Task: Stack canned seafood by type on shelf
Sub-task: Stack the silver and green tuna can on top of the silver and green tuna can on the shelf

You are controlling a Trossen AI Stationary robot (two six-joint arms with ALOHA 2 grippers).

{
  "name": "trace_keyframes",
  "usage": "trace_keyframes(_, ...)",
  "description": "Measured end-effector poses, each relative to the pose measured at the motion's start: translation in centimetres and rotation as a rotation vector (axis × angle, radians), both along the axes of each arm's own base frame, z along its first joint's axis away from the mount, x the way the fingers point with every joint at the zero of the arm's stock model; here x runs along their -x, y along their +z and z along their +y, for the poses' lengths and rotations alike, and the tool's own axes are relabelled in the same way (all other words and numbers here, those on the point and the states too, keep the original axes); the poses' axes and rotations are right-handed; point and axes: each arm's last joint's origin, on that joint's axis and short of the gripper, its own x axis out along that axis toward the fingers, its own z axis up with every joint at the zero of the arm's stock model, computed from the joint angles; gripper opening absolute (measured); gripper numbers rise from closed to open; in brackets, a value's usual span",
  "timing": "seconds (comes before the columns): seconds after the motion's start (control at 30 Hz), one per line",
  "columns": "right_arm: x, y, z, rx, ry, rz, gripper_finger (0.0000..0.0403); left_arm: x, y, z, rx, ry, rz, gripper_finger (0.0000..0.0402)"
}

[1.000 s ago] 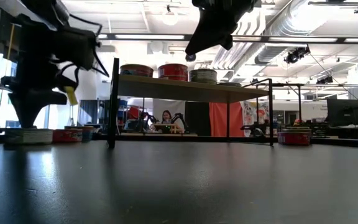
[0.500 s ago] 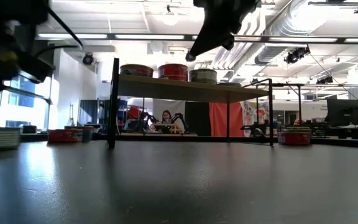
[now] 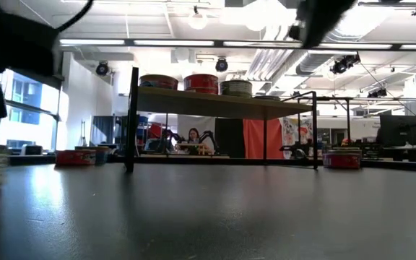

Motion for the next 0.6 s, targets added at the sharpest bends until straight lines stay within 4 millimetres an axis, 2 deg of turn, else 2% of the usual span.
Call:
trace_keyframes(0.13, 1.8, -1.6, 2.1, -0.027, 0.001, 0.074, 0.0, -2.3, -1.6, 0.0, 0.011, -0.005, -0.034, 0.0)
trace_keyframes(0.2, 3.1, -2.4, 2.9, -0.052, -0.014, 0.096, 0.0, -3.6, -1.8, -0.1, 0.003, -0.025, -0.06, 0.0)
trace_keyframes(0.4, 7.1, -4.5, 4.8, -0.153, -0.136, 0.079, 0.0, -8.6, -1.1, 0.0, -0.125, -0.115, -0.147, 0.0)
trace_keyframes(0.6, 10.1, -5.6, 6.0, -0.273, -0.277, -0.042, 0.0, -14.5, -0.7, 1.7, -0.28, -0.206, -0.22, 0.0)
